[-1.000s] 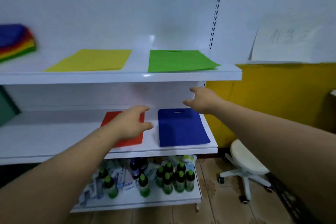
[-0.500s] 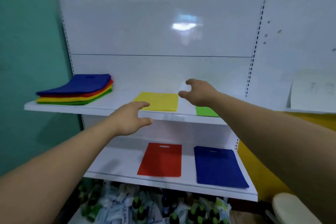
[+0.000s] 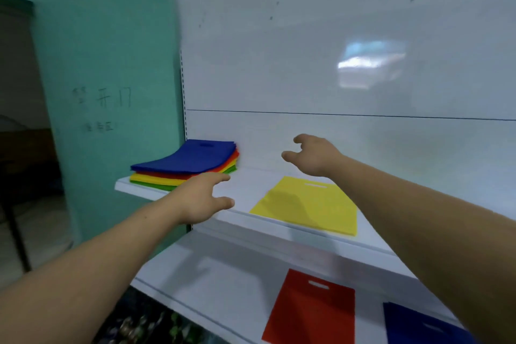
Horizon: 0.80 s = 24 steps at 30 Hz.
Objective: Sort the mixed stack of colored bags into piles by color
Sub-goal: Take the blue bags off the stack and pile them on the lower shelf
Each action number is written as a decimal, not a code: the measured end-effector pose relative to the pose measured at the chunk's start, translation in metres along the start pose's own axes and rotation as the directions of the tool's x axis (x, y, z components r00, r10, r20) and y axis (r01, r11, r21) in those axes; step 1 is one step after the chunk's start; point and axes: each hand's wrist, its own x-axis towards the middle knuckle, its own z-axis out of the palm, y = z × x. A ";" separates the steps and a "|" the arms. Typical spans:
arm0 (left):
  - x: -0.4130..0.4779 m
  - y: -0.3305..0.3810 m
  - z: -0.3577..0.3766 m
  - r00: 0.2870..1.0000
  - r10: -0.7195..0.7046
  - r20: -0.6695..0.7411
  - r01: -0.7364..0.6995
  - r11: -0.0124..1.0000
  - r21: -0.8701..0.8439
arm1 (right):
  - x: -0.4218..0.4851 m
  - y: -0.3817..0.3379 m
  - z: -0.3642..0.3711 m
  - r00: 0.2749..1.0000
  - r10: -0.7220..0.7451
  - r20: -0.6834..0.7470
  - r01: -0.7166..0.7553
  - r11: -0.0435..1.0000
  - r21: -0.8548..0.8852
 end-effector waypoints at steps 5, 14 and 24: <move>0.024 -0.043 -0.002 0.996 -0.087 -0.008 0.087 0.996 0.016 | 0.051 -0.024 0.036 0.997 -0.055 0.048 0.055 0.998 0.016; 0.071 -0.143 -0.013 0.995 -0.087 -0.044 0.086 0.996 -0.010 | 0.126 -0.085 0.112 0.996 -0.065 0.060 0.063 0.997 0.035; 0.145 -0.299 -0.052 0.997 -0.069 0.025 0.070 0.997 -0.045 | 0.207 -0.155 0.202 0.995 0.069 0.065 -0.068 0.998 -0.013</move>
